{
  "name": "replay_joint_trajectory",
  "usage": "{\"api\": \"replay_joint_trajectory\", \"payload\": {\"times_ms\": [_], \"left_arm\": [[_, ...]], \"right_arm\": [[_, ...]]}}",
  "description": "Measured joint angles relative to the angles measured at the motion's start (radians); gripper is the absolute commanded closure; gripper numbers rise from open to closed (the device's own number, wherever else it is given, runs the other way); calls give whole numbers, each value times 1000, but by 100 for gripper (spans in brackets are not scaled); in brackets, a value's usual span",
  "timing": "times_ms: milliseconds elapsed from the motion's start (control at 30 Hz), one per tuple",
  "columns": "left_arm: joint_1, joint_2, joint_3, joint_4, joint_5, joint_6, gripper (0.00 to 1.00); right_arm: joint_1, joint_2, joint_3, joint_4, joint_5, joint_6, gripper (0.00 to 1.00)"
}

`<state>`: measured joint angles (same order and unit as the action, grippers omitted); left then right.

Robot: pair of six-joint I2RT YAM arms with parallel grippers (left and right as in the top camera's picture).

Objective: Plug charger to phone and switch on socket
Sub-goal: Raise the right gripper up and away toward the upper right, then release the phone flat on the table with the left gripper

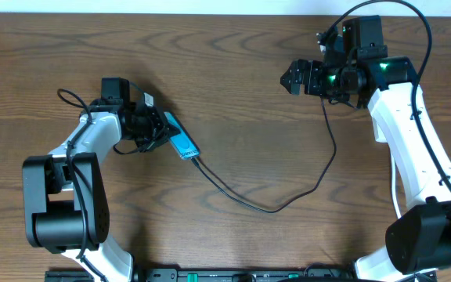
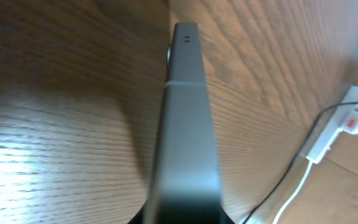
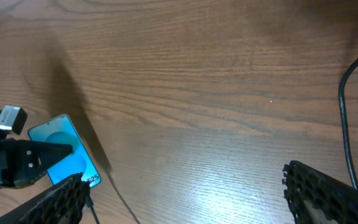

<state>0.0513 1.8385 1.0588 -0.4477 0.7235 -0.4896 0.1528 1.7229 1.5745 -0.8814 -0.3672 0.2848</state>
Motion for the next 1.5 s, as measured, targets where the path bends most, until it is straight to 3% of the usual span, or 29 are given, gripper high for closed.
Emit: {"api": "replay_joint_trajectory", "payload": {"times_ms": [1500], "left_arm": [[-18, 33, 0, -15, -70, 23, 91]], "right_arm": [[0, 0, 0, -4, -23, 18, 1]]}}
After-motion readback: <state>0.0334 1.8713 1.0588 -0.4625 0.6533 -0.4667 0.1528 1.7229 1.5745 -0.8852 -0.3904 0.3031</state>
